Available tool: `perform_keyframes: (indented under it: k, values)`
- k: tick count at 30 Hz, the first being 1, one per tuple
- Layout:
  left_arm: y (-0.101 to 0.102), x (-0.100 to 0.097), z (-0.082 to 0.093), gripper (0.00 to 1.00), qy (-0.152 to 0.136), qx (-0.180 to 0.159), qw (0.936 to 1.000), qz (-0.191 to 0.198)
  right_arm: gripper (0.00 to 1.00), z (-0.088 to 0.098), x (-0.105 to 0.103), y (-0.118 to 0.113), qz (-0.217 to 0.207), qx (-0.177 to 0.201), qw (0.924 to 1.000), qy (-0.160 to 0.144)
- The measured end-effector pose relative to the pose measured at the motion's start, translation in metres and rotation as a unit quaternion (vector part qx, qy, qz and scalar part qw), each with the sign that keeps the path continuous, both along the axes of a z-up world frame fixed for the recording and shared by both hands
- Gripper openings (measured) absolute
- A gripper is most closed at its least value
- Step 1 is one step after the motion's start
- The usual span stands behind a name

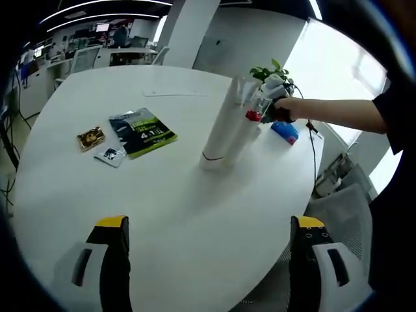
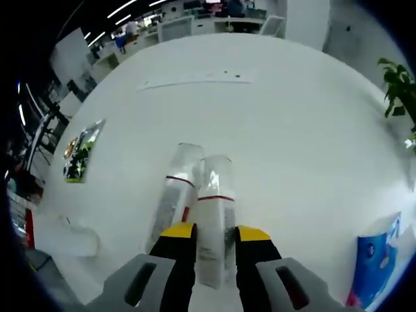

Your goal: Arrange the skincare products in the storage area until every visible bottle or jar stands upright without overlapping.

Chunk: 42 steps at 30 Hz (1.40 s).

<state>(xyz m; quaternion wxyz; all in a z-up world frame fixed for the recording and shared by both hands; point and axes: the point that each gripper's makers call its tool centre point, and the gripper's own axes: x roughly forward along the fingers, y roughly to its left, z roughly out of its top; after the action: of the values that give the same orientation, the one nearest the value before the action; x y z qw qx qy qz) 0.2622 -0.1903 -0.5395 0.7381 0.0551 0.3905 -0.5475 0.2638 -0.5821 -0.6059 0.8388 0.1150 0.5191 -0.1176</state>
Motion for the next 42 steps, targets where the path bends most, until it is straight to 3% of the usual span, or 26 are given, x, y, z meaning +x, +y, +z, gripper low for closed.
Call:
perform_keyframes:
  k: [7,14,25,35,37,42]
  values:
    - [0.001,0.0,0.001,0.95,-0.001,-0.001,1.0,0.001,0.14,-0.004,0.004,-0.007,-0.001,0.006,1.0,-0.007]
    - [0.004,0.0,0.003,0.95,-0.003,0.0,1.0,0.002,0.13,0.0,-0.002,-0.008,0.005,-0.011,0.9999,-0.01]
    - [-0.004,-0.003,0.012,0.95,-0.01,-0.011,0.9999,-0.004,0.13,0.033,-0.009,-0.001,0.04,-0.049,0.9963,-0.059]
    - [-0.006,-0.013,0.023,0.95,-0.018,-0.017,0.9996,-0.015,0.13,0.063,-0.009,0.0,0.05,-0.059,0.9918,-0.102]
    - [-0.006,-0.015,0.025,0.95,-0.019,-0.018,0.9995,-0.017,0.13,0.076,-0.013,0.008,0.054,-0.065,0.99,-0.112]
    - [-0.005,-0.019,0.031,0.95,-0.022,-0.022,0.9993,-0.021,0.13,0.084,-0.018,0.016,0.065,-0.077,0.9867,-0.128]
